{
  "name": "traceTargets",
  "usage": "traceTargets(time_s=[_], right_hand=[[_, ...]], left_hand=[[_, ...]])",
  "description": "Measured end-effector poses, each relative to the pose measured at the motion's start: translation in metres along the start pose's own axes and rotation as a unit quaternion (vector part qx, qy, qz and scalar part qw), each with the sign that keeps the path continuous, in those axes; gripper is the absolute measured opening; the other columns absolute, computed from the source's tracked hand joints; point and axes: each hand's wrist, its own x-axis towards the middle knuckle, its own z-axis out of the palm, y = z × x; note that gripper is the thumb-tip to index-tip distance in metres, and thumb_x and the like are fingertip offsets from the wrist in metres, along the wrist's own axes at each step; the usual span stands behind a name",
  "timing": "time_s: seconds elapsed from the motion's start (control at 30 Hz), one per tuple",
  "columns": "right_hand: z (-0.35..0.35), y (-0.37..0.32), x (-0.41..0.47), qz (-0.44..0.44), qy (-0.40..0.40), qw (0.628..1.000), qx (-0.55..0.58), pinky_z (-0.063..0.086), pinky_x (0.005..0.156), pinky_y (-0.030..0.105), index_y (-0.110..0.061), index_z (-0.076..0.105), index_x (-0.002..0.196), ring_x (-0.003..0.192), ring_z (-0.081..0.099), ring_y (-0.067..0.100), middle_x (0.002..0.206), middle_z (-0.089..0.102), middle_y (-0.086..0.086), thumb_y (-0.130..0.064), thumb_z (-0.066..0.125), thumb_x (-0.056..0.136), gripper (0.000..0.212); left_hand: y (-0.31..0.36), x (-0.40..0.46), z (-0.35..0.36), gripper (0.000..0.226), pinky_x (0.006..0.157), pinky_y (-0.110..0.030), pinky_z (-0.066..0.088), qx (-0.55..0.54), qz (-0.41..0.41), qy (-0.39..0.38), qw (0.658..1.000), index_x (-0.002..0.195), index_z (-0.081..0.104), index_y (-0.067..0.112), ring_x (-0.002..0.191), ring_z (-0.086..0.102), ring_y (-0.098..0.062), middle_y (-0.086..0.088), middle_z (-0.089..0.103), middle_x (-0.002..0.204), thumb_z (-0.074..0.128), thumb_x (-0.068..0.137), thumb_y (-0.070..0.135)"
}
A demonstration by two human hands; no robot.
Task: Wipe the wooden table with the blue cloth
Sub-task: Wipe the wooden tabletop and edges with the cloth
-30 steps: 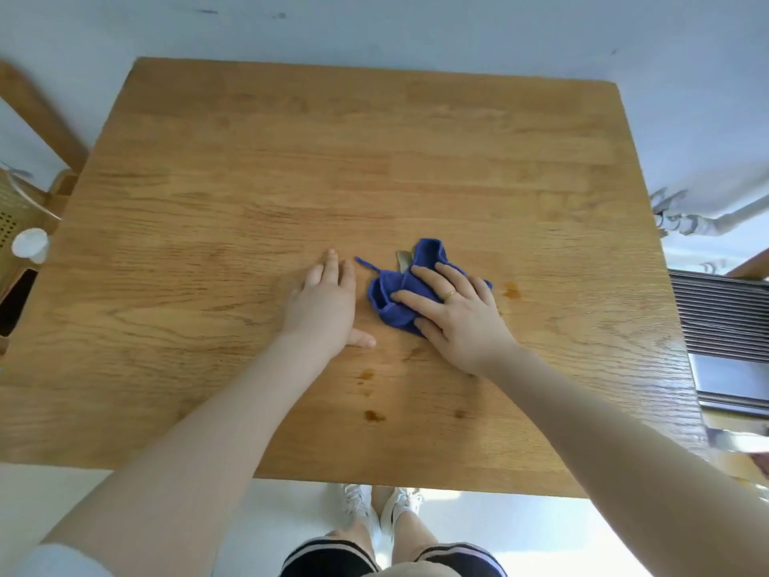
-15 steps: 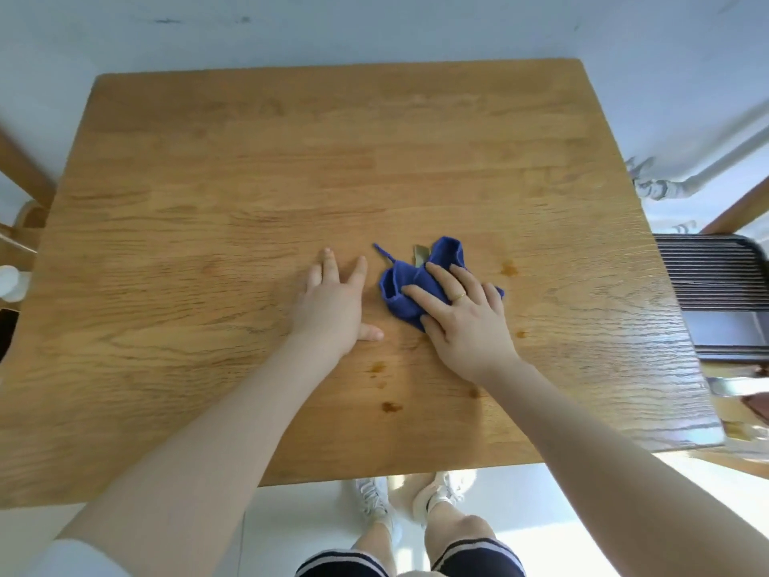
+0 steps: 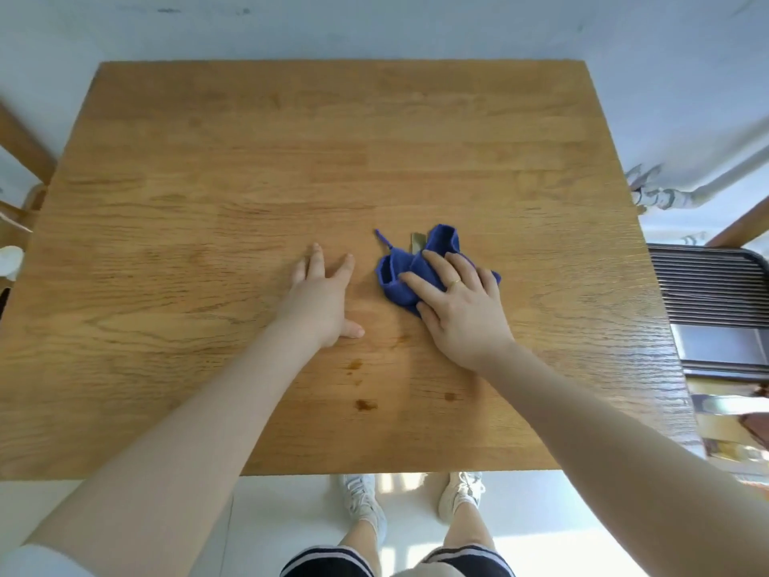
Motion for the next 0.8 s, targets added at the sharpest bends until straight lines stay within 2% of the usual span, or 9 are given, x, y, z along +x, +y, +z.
traceTargets(time_s=[0.1,0.17,0.3,0.37,0.47,0.57,0.7,0.8], right_hand=[[-0.002,0.006,-0.010,-0.080,-0.026,0.996,0.019,0.036,0.095,0.053,-0.036,0.048,0.128,0.127,0.043,0.036,0.140,0.048,0.007,-0.038,0.032,0.089,0.043],[-0.004,0.021,0.008,-0.099,-0.027,0.995,0.019,0.036,0.095,0.051,-0.036,0.049,0.128,0.127,0.043,0.035,0.140,0.048,0.006,-0.040,0.032,0.089,0.043],[-0.013,0.049,0.061,0.016,-0.010,1.000,0.018,0.022,0.104,0.047,-0.039,0.039,0.136,0.137,0.025,0.029,0.150,0.033,0.003,-0.040,0.034,0.094,0.042],[-0.014,0.054,0.069,0.029,-0.013,0.999,0.011,0.018,0.106,0.045,-0.040,0.035,0.138,0.139,0.020,0.028,0.152,0.028,0.003,-0.039,0.034,0.096,0.042],[-0.013,0.056,0.042,-0.003,-0.004,1.000,0.030,0.024,0.104,0.050,-0.037,0.044,0.133,0.136,0.029,0.033,0.148,0.036,0.006,-0.045,0.030,0.090,0.046],[-0.011,0.063,0.000,-0.048,-0.012,0.998,0.048,0.028,0.101,0.054,-0.036,0.050,0.128,0.131,0.037,0.035,0.143,0.044,0.007,-0.045,0.035,0.086,0.046],[-0.017,0.082,-0.007,-0.118,-0.032,0.992,0.041,0.033,0.098,0.051,-0.037,0.049,0.129,0.129,0.040,0.035,0.141,0.047,0.005,-0.041,0.034,0.088,0.044],[-0.020,0.097,0.032,-0.067,-0.020,0.997,0.029,0.025,0.103,0.049,-0.039,0.043,0.134,0.135,0.031,0.032,0.147,0.039,0.004,-0.044,0.029,0.091,0.046]], left_hand=[[0.006,-0.004,-0.001,0.102,0.116,-0.048,0.020,-0.016,-0.016,-0.003,1.000,0.148,-0.007,0.036,0.144,-0.012,-0.026,0.000,-0.027,0.154,0.071,0.081,0.031],[0.013,-0.008,0.001,0.098,0.116,-0.043,0.018,-0.013,-0.011,0.016,1.000,0.149,-0.005,0.030,0.144,-0.013,-0.025,-0.001,-0.025,0.154,0.068,0.084,0.022],[0.027,-0.012,0.012,0.085,0.117,-0.038,0.014,0.021,0.030,0.077,0.996,0.150,-0.002,0.023,0.145,-0.012,-0.022,-0.003,-0.022,0.156,0.055,0.090,0.006],[0.037,-0.015,0.013,0.083,0.116,-0.038,0.013,0.023,0.040,0.077,0.996,0.150,-0.002,0.021,0.145,-0.011,-0.022,-0.004,-0.019,0.156,0.056,0.091,0.015],[0.058,-0.018,0.014,0.088,0.117,-0.036,0.011,0.011,0.060,0.058,0.996,0.150,-0.001,0.018,0.145,-0.011,-0.021,-0.004,-0.017,0.157,0.060,0.088,0.034],[0.079,-0.015,0.013,0.104,0.116,-0.038,0.008,0.003,0.093,0.030,0.995,0.150,-0.003,0.018,0.144,-0.017,-0.019,-0.001,-0.022,0.156,0.067,0.079,0.047],[0.096,-0.004,0.020,0.121,0.116,-0.039,-0.005,0.047,0.085,0.068,0.993,0.149,-0.005,0.012,0.144,-0.018,-0.022,-0.007,-0.019,0.156,0.066,0.067,0.065],[0.101,0.005,0.027,0.127,0.117,-0.037,-0.008,0.055,0.061,0.075,0.994,0.148,-0.010,0.010,0.145,-0.011,-0.022,-0.009,-0.017,0.156,0.067,0.064,0.066]])
